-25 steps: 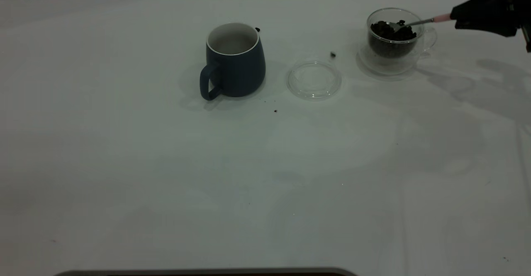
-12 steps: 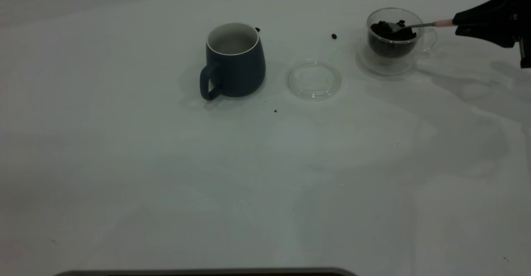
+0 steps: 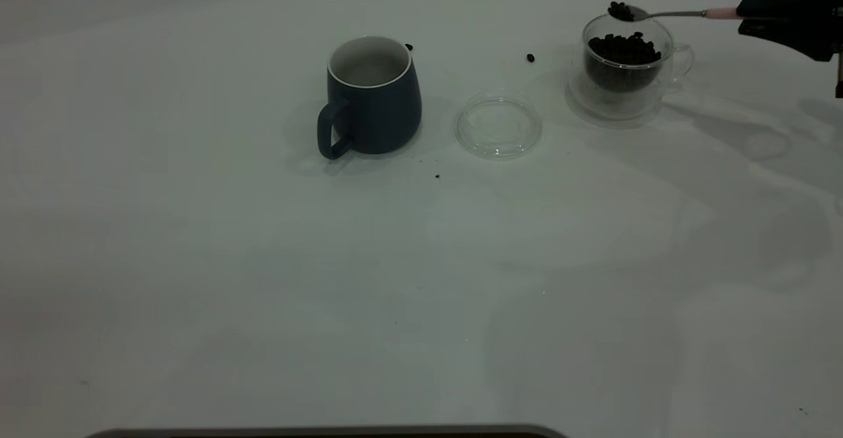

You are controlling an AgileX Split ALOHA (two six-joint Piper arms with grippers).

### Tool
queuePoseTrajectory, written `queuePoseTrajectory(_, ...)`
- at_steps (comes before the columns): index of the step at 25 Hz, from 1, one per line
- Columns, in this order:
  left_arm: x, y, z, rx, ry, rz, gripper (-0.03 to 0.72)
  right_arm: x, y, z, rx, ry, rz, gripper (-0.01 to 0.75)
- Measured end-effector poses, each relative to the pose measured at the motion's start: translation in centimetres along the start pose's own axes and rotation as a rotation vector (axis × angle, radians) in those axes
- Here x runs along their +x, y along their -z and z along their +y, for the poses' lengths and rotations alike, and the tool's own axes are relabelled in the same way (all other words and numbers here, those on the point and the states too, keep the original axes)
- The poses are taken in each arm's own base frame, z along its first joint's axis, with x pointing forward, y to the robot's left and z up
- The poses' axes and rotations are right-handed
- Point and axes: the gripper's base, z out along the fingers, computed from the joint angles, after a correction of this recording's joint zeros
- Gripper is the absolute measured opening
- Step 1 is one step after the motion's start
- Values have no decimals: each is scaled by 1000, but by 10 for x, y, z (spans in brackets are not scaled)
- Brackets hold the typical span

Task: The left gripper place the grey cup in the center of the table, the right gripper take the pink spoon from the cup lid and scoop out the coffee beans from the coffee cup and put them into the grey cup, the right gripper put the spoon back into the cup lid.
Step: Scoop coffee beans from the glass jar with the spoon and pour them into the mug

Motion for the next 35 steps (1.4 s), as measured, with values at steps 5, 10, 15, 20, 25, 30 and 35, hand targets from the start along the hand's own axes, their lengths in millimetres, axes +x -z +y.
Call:
queuePoseTrajectory(5,0,0,0,0,0,0,567,1,5,1,-35,9,22,113)
queuePoseTrajectory(10,0,0,0,0,0,0,567,2,2,3,-39,31,32,113)
queuePoseTrajectory(15,0,0,0,0,0,0,567,12,-15,11,-48,48,74,113)
queuePoseTrajectory(20,0,0,0,0,0,0,567,30,-45,27,-72,66,130,113)
queuePoseTrajectory(25,0,0,0,0,1,0,567,54,-76,44,-99,79,189,113)
queuePoseTrajectory(30,0,0,0,0,3,0,567,80,-99,57,-109,102,271,113)
queuePoseTrajectory(35,0,0,0,0,2,0,567,97,-117,69,-122,122,327,113)
